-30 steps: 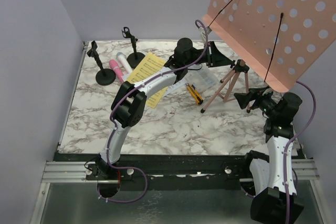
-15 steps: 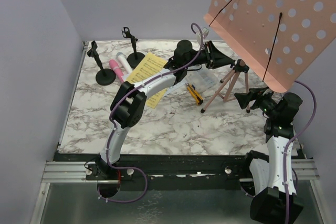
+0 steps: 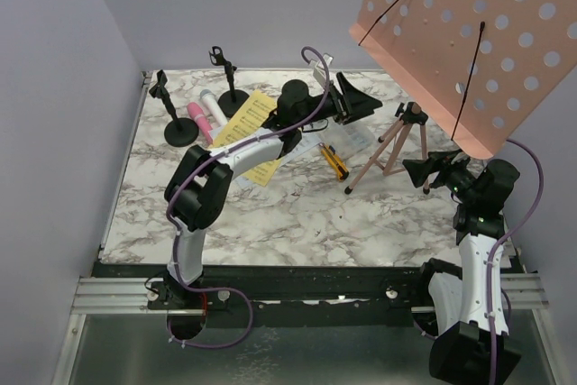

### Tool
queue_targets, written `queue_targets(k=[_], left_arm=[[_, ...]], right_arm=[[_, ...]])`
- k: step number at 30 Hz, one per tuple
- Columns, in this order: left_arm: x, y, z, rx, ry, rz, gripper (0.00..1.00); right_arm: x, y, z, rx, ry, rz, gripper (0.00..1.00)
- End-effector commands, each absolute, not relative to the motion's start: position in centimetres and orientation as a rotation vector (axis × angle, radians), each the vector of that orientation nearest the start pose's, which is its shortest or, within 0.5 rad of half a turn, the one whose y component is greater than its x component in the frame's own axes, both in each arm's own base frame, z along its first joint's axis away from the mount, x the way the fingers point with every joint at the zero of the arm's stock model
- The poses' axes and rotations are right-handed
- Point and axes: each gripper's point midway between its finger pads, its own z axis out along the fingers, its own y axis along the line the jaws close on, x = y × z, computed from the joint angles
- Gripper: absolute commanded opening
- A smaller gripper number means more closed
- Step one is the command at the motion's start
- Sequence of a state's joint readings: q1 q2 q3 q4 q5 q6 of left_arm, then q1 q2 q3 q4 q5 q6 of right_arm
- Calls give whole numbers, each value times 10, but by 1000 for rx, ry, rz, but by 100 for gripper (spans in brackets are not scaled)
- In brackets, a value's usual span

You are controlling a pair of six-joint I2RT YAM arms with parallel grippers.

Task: Pack up the instrument practice props
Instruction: Unscrew the knob on the music stand.

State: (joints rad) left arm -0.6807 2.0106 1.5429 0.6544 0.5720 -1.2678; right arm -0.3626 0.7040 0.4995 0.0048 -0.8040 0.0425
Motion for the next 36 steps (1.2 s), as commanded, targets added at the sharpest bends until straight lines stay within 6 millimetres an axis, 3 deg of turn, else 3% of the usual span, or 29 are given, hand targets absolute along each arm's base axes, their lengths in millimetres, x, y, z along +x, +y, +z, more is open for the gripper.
queue_targets(k=[1, 3, 7, 12, 14, 17, 20, 24, 29, 36], left_arm=[[360, -441, 343, 264, 1504, -1772, 85], [353, -434, 338, 372, 1424, -1680, 99], [339, -421, 323, 635, 1206, -1342, 99], [313, -419, 283, 1062, 865, -806, 99], [313, -418, 277, 1118, 801, -710, 99], [319, -417, 283, 1100, 793, -670, 99], [329, -416, 306, 931, 923, -836, 99], [333, -421, 337, 671, 1144, -1342, 93], [331, -436, 349, 456, 1371, -1863, 93], [342, -445, 348, 159, 1532, -2146, 91]], right_arm=[[282, 26, 220, -225, 1703, 453, 84], [282, 26, 220, -225, 1704, 452, 84], [282, 27, 219, -228, 1705, 457, 84], [282, 27, 219, -229, 1703, 460, 84], [282, 27, 218, -229, 1706, 463, 84], [283, 27, 218, -230, 1706, 467, 84], [283, 26, 218, -228, 1708, 466, 84], [283, 27, 216, -227, 1711, 470, 84], [283, 27, 216, -226, 1711, 473, 84], [283, 26, 217, -225, 1710, 469, 84]])
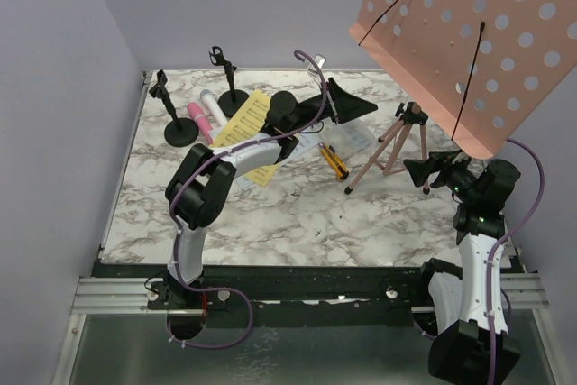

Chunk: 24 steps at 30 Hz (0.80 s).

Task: Pack up the instrument practice props
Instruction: Unscrew the knob on the music stand.

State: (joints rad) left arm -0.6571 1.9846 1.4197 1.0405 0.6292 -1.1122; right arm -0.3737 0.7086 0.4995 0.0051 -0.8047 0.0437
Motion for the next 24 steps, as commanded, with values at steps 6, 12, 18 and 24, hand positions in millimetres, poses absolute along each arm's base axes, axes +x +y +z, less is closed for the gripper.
queue_targets(k=[6, 12, 18, 24], left_arm=[[351, -455, 336, 105, 1612, -2128, 83], [361, -474, 321, 103, 1726, -2003, 77], [363, -492, 313, 73, 1781, -1990, 59], [368, -502, 311, -9, 1815, -2016, 51]], right_arm=[[282, 27, 216, -226, 1709, 470, 84], [282, 26, 216, -224, 1710, 467, 84], [282, 26, 218, -225, 1707, 467, 84], [282, 26, 218, -223, 1706, 464, 84]])
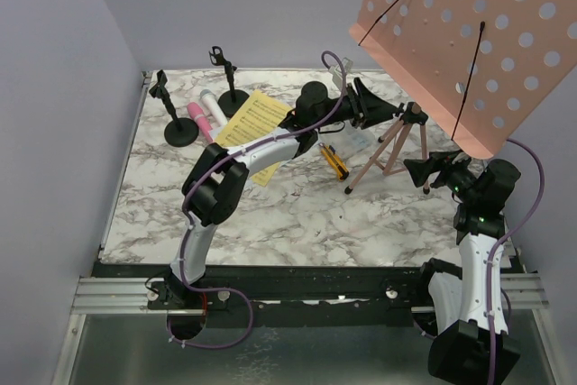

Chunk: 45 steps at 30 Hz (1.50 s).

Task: Pack up the instrument practice props
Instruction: Unscrew the knob on the music stand.

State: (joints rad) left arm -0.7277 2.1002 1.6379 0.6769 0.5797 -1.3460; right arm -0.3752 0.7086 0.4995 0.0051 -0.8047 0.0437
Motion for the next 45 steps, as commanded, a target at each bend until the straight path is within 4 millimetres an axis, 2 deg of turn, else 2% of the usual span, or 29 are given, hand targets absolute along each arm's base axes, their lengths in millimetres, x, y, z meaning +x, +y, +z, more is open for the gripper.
queue_targets(k=[1, 10, 17, 21, 27, 28, 38, 42, 45], left_arm=[[369, -503, 311, -19, 1820, -2021, 50], [368, -512, 315, -39, 1829, -2065, 45], [369, -517, 315, -53, 1844, -2098, 34], [369, -519, 315, -60, 1859, -2113, 24], [367, -521, 314, -91, 1896, -2153, 1], [366, -521, 313, -102, 1906, -2166, 0], [364, -525, 317, -166, 1959, -2271, 0], [364, -520, 326, -148, 1917, -2265, 21], [367, -513, 324, -136, 1887, -2238, 33]], right_arm=[[282, 26, 218, -223, 1706, 464, 84], [282, 25, 219, -221, 1704, 460, 84], [282, 25, 219, -221, 1703, 461, 84], [282, 25, 219, -221, 1703, 460, 84], [282, 25, 219, -220, 1704, 461, 84], [282, 25, 220, -221, 1703, 460, 84], [282, 25, 221, -221, 1701, 456, 84], [281, 25, 221, -221, 1701, 456, 84], [281, 25, 221, -221, 1700, 453, 84]])
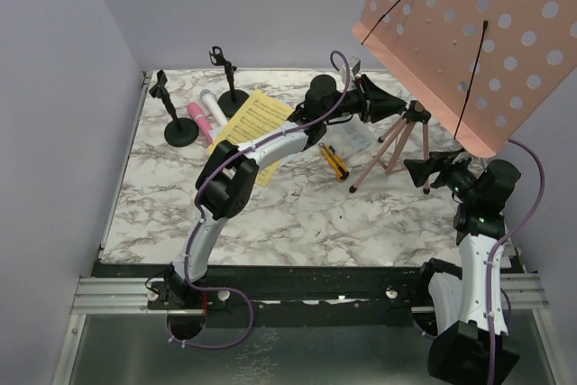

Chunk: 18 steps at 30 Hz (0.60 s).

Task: Pack up the instrument practice props
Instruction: Unscrew the knob on the music stand.

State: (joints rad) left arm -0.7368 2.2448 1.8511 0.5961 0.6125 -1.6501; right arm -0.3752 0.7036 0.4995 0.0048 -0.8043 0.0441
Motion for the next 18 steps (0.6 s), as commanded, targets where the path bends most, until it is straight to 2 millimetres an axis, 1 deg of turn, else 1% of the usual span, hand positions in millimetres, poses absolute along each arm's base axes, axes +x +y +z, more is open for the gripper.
queue_targets(k=[1, 3, 5, 8, 9, 10, 12, 14, 15, 16, 17, 18], left_arm=[[369, -509, 323, -139, 1876, -2229, 37], [372, -501, 319, -144, 1854, -2207, 44], [374, -493, 318, -143, 1829, -2187, 49], [377, -481, 314, -127, 1797, -2143, 50], [376, -477, 315, -105, 1777, -2121, 51], [377, -472, 313, -84, 1764, -2086, 52], [375, -463, 311, -31, 1730, -2008, 56], [373, -454, 309, 31, 1695, -1914, 65], [372, -448, 308, 57, 1676, -1864, 67], [369, -443, 309, 101, 1645, -1809, 73], [367, -438, 305, 144, 1619, -1748, 80], [364, -432, 309, 185, 1569, -1710, 90]], right_arm=[[281, 25, 221, -220, 1701, 454, 84], [281, 25, 221, -221, 1699, 452, 84], [281, 25, 221, -221, 1700, 453, 84], [281, 25, 220, -218, 1703, 454, 84], [281, 25, 220, -218, 1703, 455, 84], [281, 25, 220, -220, 1702, 453, 84], [281, 24, 220, -218, 1703, 451, 84], [282, 24, 220, -220, 1702, 452, 84], [282, 24, 220, -220, 1703, 454, 84], [282, 24, 220, -219, 1703, 455, 84], [282, 24, 220, -220, 1702, 454, 84], [282, 25, 219, -221, 1703, 456, 84]])
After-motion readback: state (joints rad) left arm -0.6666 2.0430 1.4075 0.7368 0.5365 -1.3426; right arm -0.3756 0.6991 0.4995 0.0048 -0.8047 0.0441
